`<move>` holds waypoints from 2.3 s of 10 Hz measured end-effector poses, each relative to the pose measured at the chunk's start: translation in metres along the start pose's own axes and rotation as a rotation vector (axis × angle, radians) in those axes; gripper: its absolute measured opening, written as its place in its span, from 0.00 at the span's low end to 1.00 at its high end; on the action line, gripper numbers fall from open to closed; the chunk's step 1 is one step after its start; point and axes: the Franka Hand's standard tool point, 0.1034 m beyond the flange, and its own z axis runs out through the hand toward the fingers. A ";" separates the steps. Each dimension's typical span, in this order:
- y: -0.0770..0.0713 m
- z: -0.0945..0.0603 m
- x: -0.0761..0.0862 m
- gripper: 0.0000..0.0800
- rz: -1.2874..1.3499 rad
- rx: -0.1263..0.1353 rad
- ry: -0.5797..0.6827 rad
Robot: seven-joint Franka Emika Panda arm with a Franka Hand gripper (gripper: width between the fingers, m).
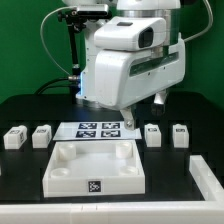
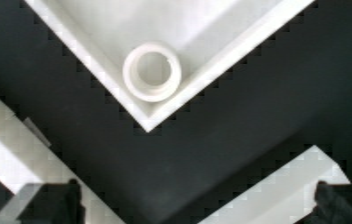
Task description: Assemble one leg
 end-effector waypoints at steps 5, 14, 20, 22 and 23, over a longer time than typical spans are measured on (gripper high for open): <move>0.000 0.001 0.000 0.81 0.000 0.001 -0.001; -0.032 0.028 -0.077 0.81 -0.289 -0.014 0.008; -0.048 0.102 -0.135 0.81 -0.636 0.005 0.034; -0.047 0.101 -0.135 0.75 -0.634 0.002 0.034; -0.048 0.101 -0.135 0.75 -0.634 0.003 0.034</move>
Offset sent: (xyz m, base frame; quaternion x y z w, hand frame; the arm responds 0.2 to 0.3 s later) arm 0.0000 0.0000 0.0000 0.0000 0.0000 0.0000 1.0000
